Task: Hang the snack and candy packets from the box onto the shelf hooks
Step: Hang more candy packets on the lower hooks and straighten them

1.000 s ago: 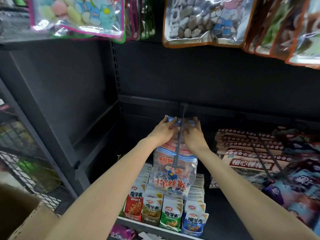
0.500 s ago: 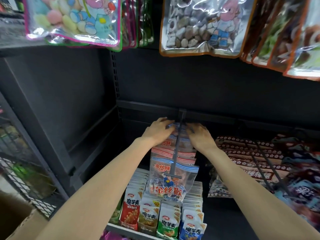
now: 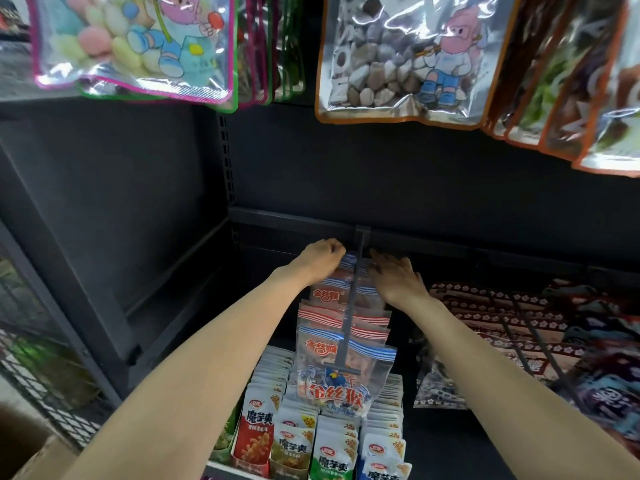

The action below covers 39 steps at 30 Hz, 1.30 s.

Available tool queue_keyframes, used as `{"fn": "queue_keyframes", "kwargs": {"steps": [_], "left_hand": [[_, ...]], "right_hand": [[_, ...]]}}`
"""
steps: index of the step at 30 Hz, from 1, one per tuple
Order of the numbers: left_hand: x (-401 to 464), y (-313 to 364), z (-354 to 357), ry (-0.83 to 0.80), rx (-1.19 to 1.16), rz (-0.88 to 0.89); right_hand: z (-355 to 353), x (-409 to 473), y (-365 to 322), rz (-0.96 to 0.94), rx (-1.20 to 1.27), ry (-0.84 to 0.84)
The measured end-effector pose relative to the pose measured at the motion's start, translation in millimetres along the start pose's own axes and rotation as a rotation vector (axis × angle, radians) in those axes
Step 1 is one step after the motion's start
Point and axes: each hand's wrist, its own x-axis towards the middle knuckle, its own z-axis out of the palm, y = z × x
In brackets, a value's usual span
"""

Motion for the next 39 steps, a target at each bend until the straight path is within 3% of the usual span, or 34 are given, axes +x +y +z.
{"fn": "queue_keyframes", "kwargs": {"steps": [8, 13, 15, 18, 24, 31, 37, 39], "left_hand": [[10, 6, 8, 0.021, 0.053, -0.045], [10, -5, 7, 0.146, 0.127, 0.061], [1, -10, 7, 0.249, 0.160, 0.174], [-11, -9, 9, 0.200, 0.329, 0.300], [-8, -6, 5, 0.099, 0.505, 0.320], [-2, -5, 9, 0.022, 0.577, 0.220], [-25, -15, 1, 0.082, 0.549, 0.327], [-33, -18, 1, 0.032, 0.523, 0.324]], "right_hand": [[3, 6, -1, 0.005, 0.114, 0.040], [-1, -9, -4, -0.093, 0.032, 0.316], [-1, -10, -2, -0.169, 0.007, 0.296], [-3, -11, 2, -0.229, -0.076, 0.247], [0, -7, 5, -0.203, -0.156, 0.154], [-4, -4, -2, -0.133, -0.152, 0.056], [-1, -23, 2, -0.226, -0.027, 0.200], [2, -25, 4, -0.253, -0.045, 0.138]]}}
